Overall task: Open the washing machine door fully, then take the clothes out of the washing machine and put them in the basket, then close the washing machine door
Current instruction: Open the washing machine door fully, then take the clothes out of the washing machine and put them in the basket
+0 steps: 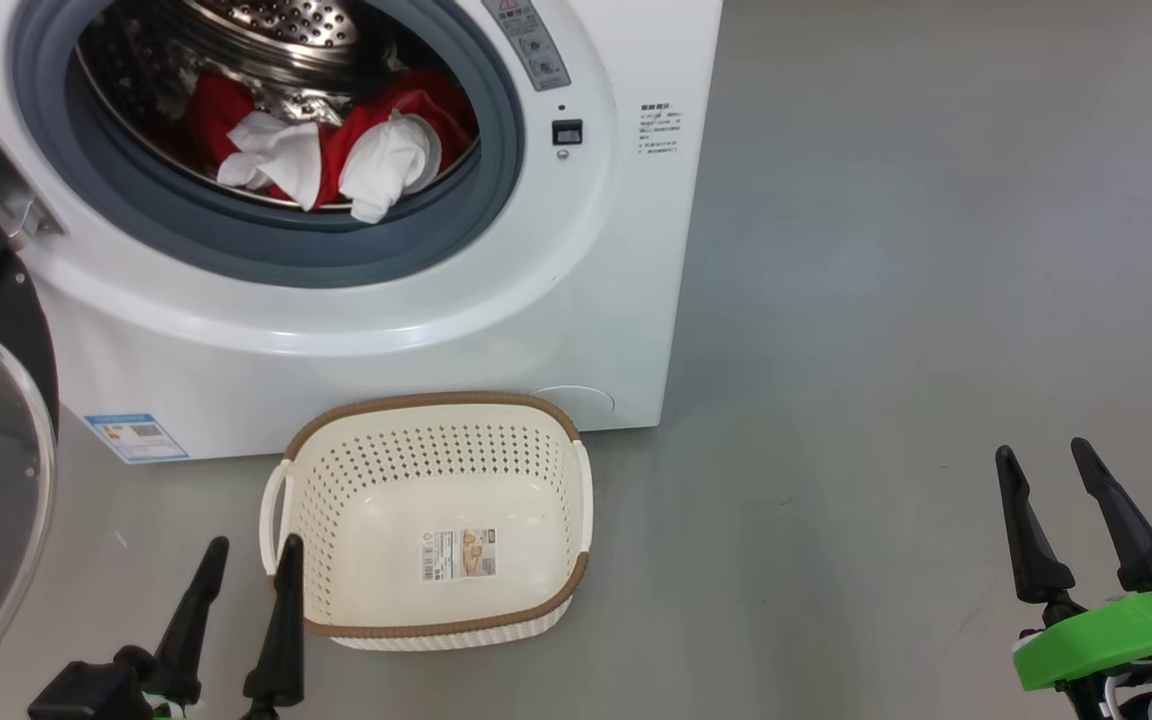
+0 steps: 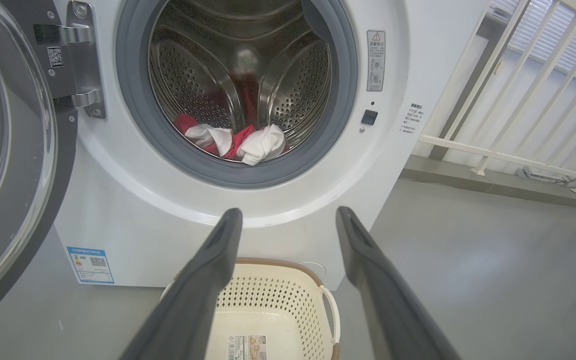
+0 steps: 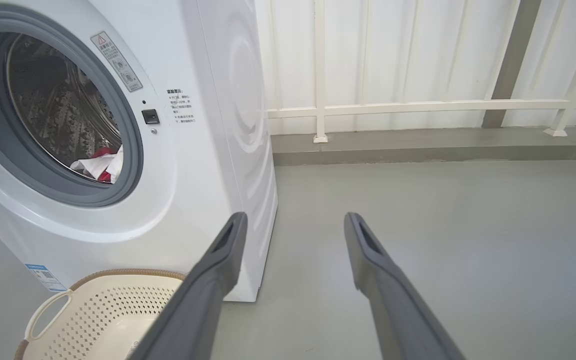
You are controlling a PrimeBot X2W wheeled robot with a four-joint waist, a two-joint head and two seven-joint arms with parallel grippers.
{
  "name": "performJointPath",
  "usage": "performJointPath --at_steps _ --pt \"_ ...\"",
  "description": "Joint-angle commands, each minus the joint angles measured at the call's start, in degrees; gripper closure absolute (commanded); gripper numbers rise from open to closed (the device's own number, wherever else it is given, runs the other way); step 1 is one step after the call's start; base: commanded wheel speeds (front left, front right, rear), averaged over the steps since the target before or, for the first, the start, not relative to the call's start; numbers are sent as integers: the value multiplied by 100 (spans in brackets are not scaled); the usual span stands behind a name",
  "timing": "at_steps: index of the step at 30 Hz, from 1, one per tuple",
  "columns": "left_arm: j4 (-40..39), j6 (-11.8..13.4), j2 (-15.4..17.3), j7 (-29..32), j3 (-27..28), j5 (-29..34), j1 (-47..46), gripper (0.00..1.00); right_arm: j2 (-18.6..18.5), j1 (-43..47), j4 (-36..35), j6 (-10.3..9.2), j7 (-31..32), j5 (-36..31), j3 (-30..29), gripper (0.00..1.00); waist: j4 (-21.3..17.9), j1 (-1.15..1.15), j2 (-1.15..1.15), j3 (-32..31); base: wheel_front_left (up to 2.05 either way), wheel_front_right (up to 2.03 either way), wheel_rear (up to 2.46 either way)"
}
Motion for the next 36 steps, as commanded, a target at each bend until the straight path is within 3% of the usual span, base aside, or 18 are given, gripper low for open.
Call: performJointPath --at_steps 1,36 --pt "-153 -31 107 -29 150 -37 -39 0 -101 30 -157 28 -37 52 79 0 -11 0 0 -5 0 0 0" --pt "-290 -31 206 -29 189 17 -170 0 -47 16 -173 28 -37 39 34 0 77 0 0 28 15 -15 0"
